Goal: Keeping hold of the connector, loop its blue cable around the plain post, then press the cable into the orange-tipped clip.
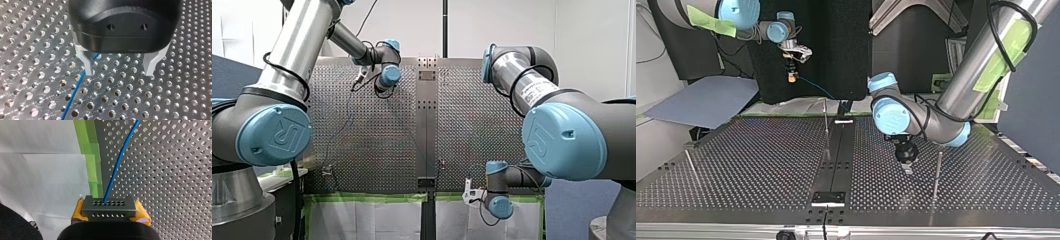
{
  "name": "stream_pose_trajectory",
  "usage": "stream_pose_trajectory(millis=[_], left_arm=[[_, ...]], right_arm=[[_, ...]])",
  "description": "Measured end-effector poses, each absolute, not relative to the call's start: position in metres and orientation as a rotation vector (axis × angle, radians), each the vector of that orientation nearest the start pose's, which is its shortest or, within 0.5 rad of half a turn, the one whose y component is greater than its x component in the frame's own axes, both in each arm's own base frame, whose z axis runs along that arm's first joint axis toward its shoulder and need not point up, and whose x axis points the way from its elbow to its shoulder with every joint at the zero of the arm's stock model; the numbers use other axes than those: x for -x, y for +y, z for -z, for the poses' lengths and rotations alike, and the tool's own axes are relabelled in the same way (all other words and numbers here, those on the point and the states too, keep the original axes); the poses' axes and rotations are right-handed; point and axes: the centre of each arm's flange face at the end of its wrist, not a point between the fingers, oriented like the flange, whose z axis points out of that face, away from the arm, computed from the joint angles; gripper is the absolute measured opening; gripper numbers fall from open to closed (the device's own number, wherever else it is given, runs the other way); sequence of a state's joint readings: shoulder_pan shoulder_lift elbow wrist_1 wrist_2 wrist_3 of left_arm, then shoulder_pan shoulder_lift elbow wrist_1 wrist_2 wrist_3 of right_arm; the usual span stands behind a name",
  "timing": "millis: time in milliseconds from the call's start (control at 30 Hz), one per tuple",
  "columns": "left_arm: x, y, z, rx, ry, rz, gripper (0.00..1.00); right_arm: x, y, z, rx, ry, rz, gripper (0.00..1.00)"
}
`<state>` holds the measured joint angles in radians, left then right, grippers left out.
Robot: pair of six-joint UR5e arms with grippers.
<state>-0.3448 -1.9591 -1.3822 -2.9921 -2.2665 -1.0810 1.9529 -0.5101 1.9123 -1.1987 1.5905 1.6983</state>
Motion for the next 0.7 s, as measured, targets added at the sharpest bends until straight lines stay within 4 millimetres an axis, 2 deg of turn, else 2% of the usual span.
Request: stream_pose_trajectory(millis=[400,700], left_arm=[[-0.540,-0.277,-0.374,-0.075,1.694,-0.682,0.98],[-0.527,-0.293,-0.382,-0.082,1.682,-0.646,0.98]], right_arm=[[-0.312,-0.429,0.135,-1.590,-1.259,-1.422,0.00],[-0.309,-0.432,0.134,-1.576,-1.267,-1.428,0.00]])
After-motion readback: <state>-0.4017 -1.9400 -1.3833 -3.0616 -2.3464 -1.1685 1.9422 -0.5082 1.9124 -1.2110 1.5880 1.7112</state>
